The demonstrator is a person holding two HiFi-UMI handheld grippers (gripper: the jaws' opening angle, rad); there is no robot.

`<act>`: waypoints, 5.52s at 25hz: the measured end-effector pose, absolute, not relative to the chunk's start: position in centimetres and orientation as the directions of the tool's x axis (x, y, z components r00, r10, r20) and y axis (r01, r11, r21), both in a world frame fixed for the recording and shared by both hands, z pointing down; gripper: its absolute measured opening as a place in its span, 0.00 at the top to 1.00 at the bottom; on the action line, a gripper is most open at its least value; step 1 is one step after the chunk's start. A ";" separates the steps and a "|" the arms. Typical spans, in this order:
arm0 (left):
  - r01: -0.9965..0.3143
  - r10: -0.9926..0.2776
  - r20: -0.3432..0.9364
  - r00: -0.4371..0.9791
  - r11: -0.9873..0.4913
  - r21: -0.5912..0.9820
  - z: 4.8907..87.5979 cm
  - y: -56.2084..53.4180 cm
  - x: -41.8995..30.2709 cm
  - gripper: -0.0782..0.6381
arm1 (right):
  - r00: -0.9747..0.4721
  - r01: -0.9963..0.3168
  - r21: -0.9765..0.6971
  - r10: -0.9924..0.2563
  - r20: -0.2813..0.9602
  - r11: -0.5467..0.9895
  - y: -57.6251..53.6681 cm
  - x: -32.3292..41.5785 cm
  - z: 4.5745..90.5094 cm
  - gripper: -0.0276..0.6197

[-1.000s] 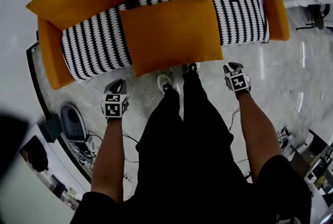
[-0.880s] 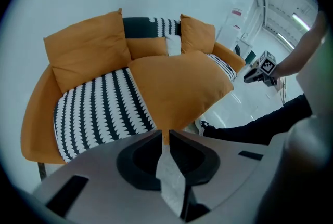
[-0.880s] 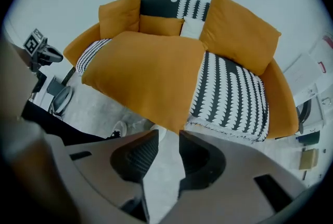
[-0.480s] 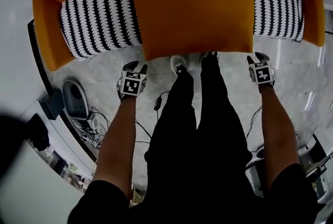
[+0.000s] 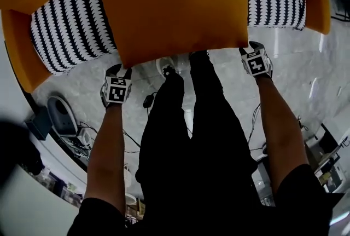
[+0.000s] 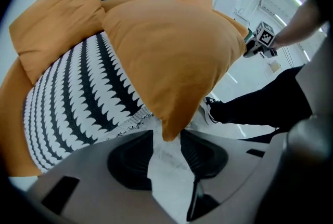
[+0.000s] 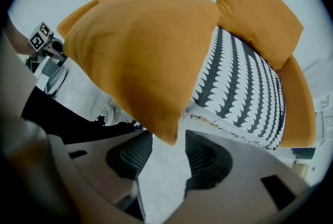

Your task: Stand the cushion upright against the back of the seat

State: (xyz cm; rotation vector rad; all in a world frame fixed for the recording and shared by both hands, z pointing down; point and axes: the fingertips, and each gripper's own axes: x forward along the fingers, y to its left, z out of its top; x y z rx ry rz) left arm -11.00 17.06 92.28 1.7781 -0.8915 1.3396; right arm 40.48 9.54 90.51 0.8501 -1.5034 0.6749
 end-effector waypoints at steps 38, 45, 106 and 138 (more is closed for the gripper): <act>-0.955 -0.422 0.861 0.285 -0.201 0.218 69.7 3.4 -10.4 0.84 | -0.287 -0.866 -0.076 -0.366 0.885 0.494 -4.6 38.4 68.4 0.87; -0.961 -0.513 0.813 0.275 -0.112 0.255 65.3 -1.1 -10.8 0.84 | -0.354 -0.888 -0.150 -0.439 0.826 0.434 -8.9 38.0 64.4 0.87; -0.935 -0.596 0.720 0.354 -0.211 0.285 60.7 -35.5 -16.2 0.84 | -0.261 -0.961 -0.154 -0.574 0.776 0.229 -42.0 32.1 59.8 0.87; -0.947 -0.585 0.748 0.312 -0.124 0.297 61.7 -41.3 -16.5 0.84 | -0.236 -0.957 -0.116 -0.480 0.845 0.267 -49.6 31.0 63.2 0.87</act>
